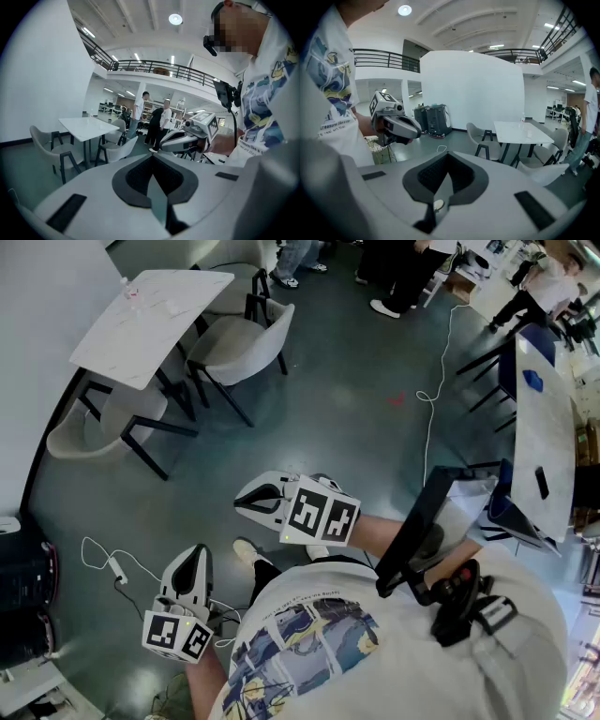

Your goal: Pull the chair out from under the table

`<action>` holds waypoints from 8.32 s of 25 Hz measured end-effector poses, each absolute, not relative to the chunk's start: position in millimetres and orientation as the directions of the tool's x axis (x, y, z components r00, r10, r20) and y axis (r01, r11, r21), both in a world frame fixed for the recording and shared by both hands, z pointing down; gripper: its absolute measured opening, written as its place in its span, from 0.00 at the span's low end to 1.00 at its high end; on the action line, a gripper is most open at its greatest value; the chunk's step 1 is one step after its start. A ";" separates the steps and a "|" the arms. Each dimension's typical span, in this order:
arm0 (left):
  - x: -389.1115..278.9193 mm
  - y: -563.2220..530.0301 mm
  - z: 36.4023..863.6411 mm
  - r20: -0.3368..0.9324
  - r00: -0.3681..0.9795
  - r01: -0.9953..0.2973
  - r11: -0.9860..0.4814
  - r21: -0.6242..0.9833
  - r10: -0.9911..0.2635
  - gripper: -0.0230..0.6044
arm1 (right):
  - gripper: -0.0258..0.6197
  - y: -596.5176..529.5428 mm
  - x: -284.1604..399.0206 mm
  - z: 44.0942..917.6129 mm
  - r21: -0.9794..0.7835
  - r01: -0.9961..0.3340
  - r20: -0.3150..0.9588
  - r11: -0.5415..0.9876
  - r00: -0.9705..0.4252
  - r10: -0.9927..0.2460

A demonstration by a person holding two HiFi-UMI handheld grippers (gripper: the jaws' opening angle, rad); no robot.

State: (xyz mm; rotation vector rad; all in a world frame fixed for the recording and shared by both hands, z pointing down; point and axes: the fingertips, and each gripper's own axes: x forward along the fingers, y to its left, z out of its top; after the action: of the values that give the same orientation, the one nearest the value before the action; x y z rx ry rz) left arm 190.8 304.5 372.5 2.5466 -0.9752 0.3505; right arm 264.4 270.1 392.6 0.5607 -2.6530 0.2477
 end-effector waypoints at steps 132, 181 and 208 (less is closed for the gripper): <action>-634.7 -275.8 727.8 0.905 0.092 -0.745 0.574 0.339 -0.416 0.18 | 0.27 -317.6 -111.9 441.6 -0.077 -0.652 0.552 0.754 -0.658 -0.513; -158.6 13.4 411.8 0.449 0.334 -0.937 -0.242 0.251 -0.829 0.05 | 0.07 -79.7 3.2 414.3 -0.111 -0.191 0.393 0.975 -0.910 -0.133; -229.0 255.5 381.1 0.365 0.543 -0.838 -0.466 0.283 -0.756 0.05 | 0.06 197.5 -154.8 387.0 -0.031 -0.159 0.412 0.987 -0.901 -0.133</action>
State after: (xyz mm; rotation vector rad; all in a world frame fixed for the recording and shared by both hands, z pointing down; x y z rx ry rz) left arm -229.0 255.5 381.1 2.3557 -1.2969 0.2619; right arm -154.8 197.5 387.0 0.2082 -2.7110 0.0883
